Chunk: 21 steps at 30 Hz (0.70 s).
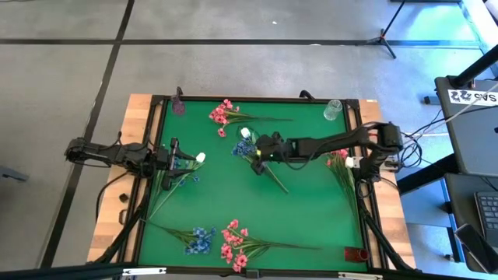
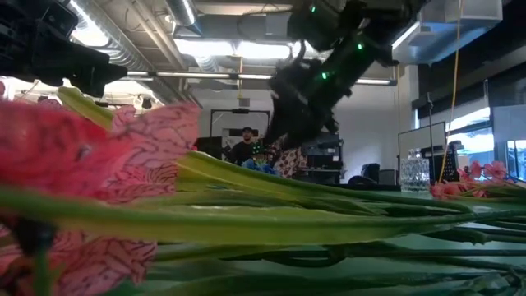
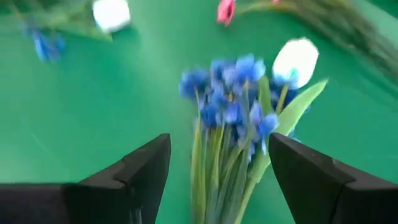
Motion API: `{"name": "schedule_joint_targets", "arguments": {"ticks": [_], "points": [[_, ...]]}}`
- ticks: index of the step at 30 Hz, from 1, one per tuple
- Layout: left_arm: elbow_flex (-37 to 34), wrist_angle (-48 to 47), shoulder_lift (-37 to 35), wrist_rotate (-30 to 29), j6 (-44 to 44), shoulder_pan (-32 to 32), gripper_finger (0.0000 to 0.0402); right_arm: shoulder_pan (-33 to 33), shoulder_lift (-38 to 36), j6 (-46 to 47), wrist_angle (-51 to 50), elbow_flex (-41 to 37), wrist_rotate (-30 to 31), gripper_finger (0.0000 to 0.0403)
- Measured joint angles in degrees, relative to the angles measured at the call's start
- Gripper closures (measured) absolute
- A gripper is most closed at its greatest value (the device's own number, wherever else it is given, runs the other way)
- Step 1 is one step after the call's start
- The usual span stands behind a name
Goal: Sort flowers into vase by color
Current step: Put the top white flower into the transparent vase
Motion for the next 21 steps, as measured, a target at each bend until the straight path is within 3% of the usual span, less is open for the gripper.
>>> {"name": "schedule_joint_targets", "arguments": {"ticks": [12, 21], "points": [[0.0, -0.1, 0.0, 0.0, 0.0, 0.0, 0.0208, -1.7, 3.7, 1.3, -12.1, 0.0, 4.0, 0.0134], [0.0, 0.0, 0.0, 0.0, 0.0, 0.0, 0.0208, -1.5, 3.6, 5.8, -10.7, 1.1, -5.3, 0.0134]]}}
